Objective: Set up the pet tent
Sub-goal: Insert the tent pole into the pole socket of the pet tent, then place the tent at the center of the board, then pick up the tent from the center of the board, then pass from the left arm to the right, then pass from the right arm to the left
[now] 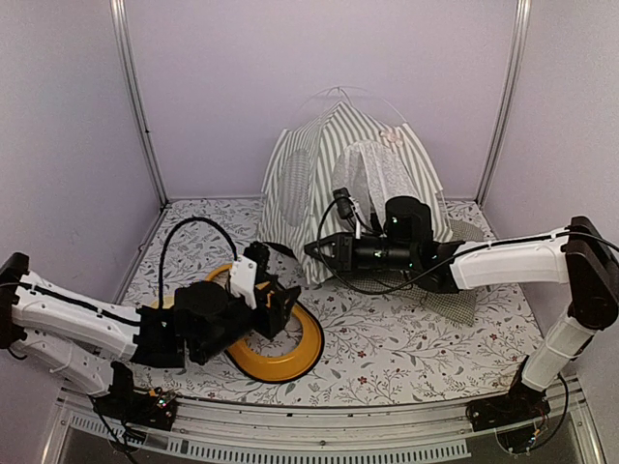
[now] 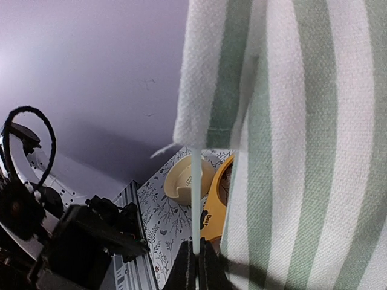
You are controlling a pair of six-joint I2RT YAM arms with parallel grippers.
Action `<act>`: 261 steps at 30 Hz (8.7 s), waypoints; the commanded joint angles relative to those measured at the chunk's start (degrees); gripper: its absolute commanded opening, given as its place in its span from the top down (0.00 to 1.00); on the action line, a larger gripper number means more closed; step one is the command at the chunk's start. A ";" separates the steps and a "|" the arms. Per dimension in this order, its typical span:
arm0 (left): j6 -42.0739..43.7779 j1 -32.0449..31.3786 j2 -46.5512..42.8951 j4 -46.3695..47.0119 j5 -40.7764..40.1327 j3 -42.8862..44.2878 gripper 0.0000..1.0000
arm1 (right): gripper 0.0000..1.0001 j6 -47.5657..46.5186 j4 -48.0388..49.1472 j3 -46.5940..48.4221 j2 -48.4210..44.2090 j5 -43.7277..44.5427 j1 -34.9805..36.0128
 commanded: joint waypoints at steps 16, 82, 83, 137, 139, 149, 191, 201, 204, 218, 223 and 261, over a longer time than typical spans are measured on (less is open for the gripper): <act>0.37 30.06 8.86 -35.43 33.63 45.22 0.23 | 0.01 -10.96 -19.53 5.40 -13.32 5.64 0.87; 31.27 74.96 19.22 -30.20 83.26 54.39 1.00 | 0.01 -9.67 -21.74 1.99 -11.37 5.19 -26.38; 30.92 75.18 18.63 -28.70 82.52 52.94 1.00 | 0.01 -9.63 -21.59 1.89 -10.97 5.10 -26.35; 27.09 71.40 15.60 -39.47 119.65 64.16 1.00 | 0.14 -39.43 -27.06 21.39 -11.40 -23.52 -30.47; 27.34 71.47 15.70 -39.59 119.73 64.00 1.00 | 0.21 -40.10 -29.38 24.02 -9.72 -24.36 -30.47; 28.27 71.28 17.48 -40.57 116.78 64.65 1.00 | 0.65 -42.23 -33.98 27.45 -7.95 -25.69 -30.31; 4.66 25.93 -2.49 -16.42 43.48 22.23 0.48 | 1.00 -4.98 -19.62 16.73 -5.87 10.73 -5.71; -0.51 19.35 1.57 -10.61 36.85 18.53 0.57 | 1.00 -1.82 -22.09 22.39 -0.77 9.48 -3.08; -3.12 19.29 3.16 -11.94 33.85 19.61 0.57 | 1.00 -0.97 -21.98 22.33 -0.33 8.31 -2.92; -12.68 19.33 -2.10 -20.39 29.82 16.35 0.51 | 0.94 -1.60 -25.96 22.50 1.35 5.18 -2.85; -13.62 19.22 -5.41 -19.64 35.22 9.20 0.47 | 0.98 -1.05 -26.26 24.52 2.94 3.30 -2.83; -37.03 25.22 8.03 15.46 44.46 -0.26 1.00 | 0.91 1.91 -24.03 26.60 5.26 1.59 -2.53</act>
